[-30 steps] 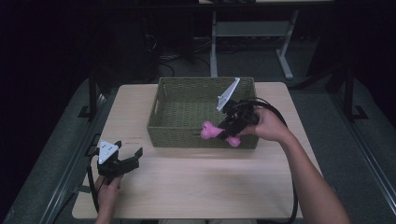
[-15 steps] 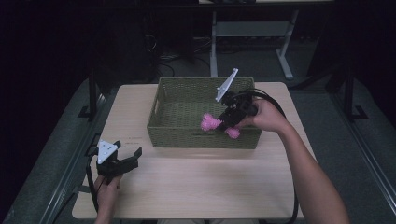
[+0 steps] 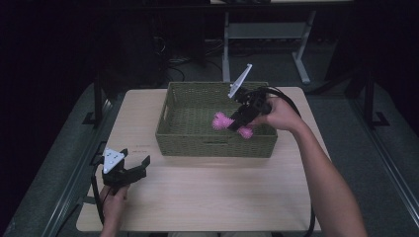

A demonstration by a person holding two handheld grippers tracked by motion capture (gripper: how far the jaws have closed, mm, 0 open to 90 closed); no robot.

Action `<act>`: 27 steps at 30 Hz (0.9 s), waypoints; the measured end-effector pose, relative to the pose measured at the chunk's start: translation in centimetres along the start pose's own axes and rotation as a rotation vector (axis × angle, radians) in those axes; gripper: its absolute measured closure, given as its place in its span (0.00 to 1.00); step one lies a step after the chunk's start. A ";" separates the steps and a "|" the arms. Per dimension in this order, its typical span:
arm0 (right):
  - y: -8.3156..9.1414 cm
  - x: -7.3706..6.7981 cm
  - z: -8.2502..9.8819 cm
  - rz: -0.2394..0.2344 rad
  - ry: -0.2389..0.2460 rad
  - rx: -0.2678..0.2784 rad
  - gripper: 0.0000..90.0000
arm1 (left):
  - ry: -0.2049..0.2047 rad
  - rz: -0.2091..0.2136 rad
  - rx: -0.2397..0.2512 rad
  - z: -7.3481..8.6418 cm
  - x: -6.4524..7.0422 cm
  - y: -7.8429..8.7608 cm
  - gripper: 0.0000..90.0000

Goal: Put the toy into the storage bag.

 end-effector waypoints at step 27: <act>-1.5 3.9 0.1 -0.013 -0.080 -0.002 0.64 | -0.006 -0.002 -0.002 0.0 0.1 -0.1 0.15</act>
Point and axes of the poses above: each handheld gripper's, and its own axes: y roughly backward along the jaws, z roughly out of its underside, x roughly to its right, the point moved 4 cm from there along -y, roughly forward along the jaws, and after that the axes turned 15 degrees about -x, right-handed, at the moved point
